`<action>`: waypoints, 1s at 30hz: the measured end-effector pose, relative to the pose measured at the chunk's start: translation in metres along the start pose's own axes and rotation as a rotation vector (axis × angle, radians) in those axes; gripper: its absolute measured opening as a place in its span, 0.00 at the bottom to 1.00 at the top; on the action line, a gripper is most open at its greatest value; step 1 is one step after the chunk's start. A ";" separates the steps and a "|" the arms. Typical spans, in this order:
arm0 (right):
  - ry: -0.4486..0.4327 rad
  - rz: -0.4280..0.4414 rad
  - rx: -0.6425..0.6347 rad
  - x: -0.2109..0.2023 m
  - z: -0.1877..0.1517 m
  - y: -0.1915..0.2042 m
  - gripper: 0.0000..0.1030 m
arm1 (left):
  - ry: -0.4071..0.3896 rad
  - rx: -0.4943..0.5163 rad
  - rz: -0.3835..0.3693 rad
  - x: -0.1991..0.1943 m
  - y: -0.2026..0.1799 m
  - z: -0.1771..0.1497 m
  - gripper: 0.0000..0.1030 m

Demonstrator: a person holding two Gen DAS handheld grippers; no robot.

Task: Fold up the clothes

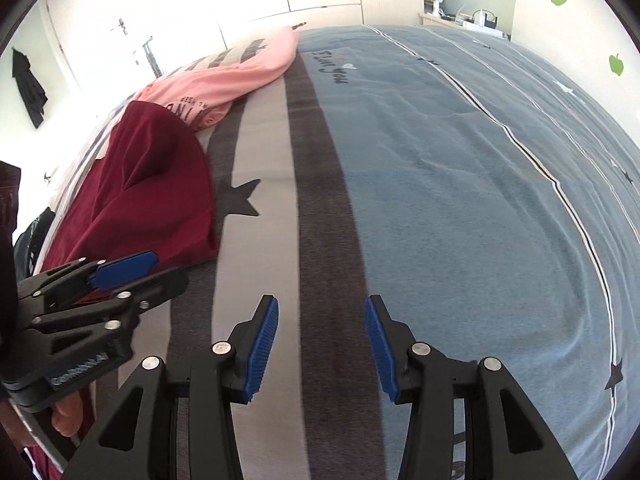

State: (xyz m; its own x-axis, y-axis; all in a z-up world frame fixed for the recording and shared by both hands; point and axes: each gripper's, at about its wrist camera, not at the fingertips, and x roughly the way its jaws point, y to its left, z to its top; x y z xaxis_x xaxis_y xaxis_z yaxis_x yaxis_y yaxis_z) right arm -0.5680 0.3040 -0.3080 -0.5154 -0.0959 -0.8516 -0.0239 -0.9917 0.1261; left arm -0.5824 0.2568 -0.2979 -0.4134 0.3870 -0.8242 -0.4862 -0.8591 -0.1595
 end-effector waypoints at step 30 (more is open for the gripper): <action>0.063 0.096 -0.004 0.035 0.003 0.103 0.40 | -0.112 -0.221 0.203 -0.099 0.299 0.085 0.03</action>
State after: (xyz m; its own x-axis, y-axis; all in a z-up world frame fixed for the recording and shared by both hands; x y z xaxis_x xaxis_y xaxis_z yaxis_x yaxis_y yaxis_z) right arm -0.5914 0.1986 -0.3230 -0.4606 -0.1950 -0.8659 0.0265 -0.9782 0.2062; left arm -0.7527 -0.0098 -0.2180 -0.5728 0.2243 -0.7884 -0.2114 -0.9697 -0.1223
